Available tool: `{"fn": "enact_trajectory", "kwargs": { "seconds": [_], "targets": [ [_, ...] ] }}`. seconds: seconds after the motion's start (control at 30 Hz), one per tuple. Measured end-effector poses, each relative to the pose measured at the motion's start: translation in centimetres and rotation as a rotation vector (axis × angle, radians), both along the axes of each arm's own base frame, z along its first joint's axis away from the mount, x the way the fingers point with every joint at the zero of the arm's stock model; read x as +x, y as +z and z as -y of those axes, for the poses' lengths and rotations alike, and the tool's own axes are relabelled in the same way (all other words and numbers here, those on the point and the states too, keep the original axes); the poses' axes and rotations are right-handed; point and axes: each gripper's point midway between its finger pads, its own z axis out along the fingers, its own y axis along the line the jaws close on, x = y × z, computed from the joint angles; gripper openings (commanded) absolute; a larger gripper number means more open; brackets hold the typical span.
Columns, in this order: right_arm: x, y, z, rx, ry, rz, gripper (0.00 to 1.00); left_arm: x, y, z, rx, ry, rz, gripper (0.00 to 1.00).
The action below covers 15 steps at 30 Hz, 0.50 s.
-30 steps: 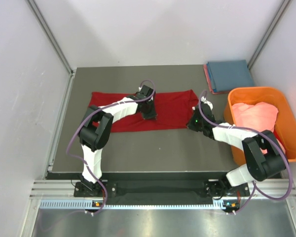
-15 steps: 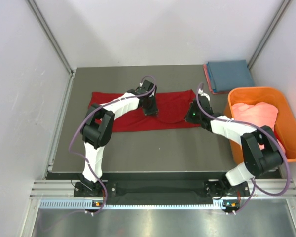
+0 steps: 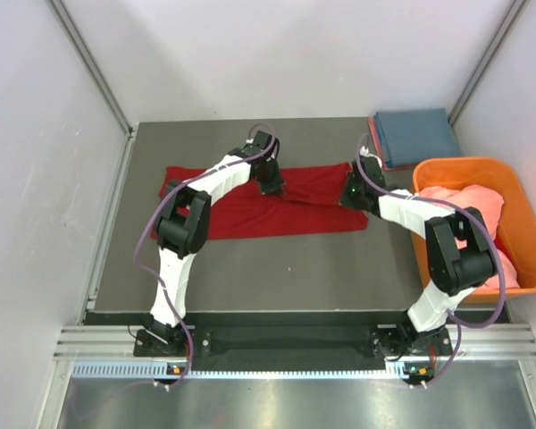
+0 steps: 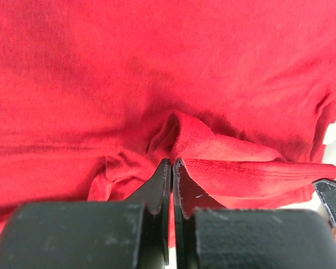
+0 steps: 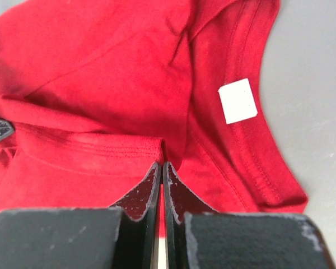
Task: Fold and stack the t-shirts
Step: Fold the tshirt
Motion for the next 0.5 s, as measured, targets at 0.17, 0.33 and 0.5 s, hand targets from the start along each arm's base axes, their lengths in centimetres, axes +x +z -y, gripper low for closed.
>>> {"fn": "enact_trajectory", "kwargs": {
  "seconds": [0.17,0.33,0.5],
  "targets": [
    [0.7,-0.1,0.4,-0.002,0.003,-0.014,0.0,0.3,-0.2,0.2,-0.021,0.028,-0.023,0.0],
    [0.4,-0.2,0.1,0.014,0.021,-0.026,0.0,-0.1,-0.5,0.4,-0.036,0.04,-0.046,0.0],
    [-0.3,-0.1,-0.1,0.032,0.036,-0.032,0.0,-1.8,-2.2,-0.3,-0.021,0.05,-0.104,0.0]
  ]
}}
